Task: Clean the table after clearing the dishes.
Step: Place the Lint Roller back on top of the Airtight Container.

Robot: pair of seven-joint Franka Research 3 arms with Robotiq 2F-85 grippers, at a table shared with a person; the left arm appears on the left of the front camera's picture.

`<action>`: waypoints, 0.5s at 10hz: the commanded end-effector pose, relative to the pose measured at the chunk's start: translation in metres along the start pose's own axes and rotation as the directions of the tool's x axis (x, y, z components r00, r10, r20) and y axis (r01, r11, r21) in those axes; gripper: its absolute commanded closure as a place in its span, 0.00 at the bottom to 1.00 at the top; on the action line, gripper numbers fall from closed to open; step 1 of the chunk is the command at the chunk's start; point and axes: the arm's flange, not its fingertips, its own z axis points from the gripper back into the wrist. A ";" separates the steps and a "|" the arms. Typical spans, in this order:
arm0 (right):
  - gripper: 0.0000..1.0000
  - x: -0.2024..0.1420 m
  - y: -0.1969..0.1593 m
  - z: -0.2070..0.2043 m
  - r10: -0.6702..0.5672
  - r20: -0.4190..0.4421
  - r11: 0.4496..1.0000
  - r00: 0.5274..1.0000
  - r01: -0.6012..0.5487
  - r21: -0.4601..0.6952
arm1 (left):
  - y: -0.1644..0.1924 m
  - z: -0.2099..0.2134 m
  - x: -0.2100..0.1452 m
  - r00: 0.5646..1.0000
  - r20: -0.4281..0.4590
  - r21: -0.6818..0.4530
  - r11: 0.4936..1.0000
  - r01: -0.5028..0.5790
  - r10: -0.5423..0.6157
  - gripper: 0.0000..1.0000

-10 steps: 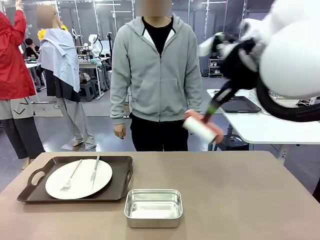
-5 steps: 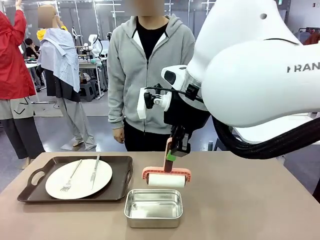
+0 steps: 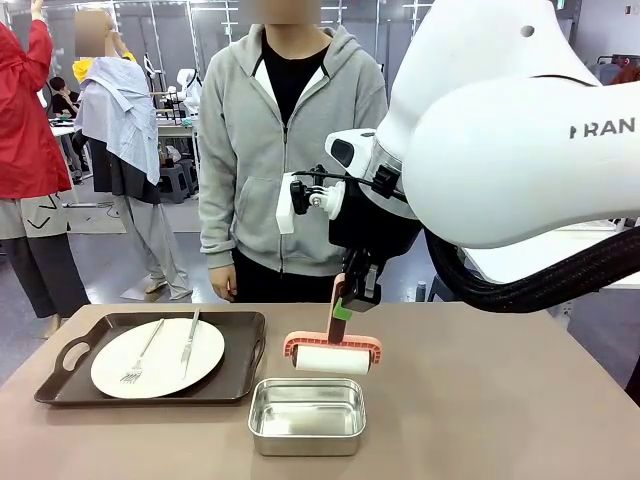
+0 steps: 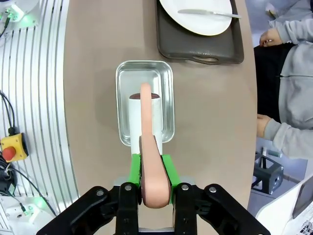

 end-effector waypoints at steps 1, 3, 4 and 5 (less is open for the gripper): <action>0.78 0.000 0.000 0.000 0.002 -0.001 1.000 1.000 -0.002 -0.001 | 0.001 0.003 -0.002 1.000 -0.004 0.003 1.000 0.001 -0.001 0.00; 0.78 0.028 -0.020 -0.025 0.039 -0.007 0.994 0.999 -0.038 0.105 | 0.001 0.003 -0.002 1.000 -0.004 0.003 1.000 0.001 -0.001 0.00; 0.78 0.036 -0.031 -0.033 0.049 -0.034 0.988 0.998 -0.043 0.151 | 0.001 0.003 -0.002 1.000 -0.004 0.003 1.000 0.001 -0.001 0.00; 0.78 0.039 -0.037 -0.040 0.042 -0.047 0.987 0.998 -0.034 0.159 | 0.001 0.003 -0.002 1.000 -0.004 0.003 1.000 0.001 -0.001 0.00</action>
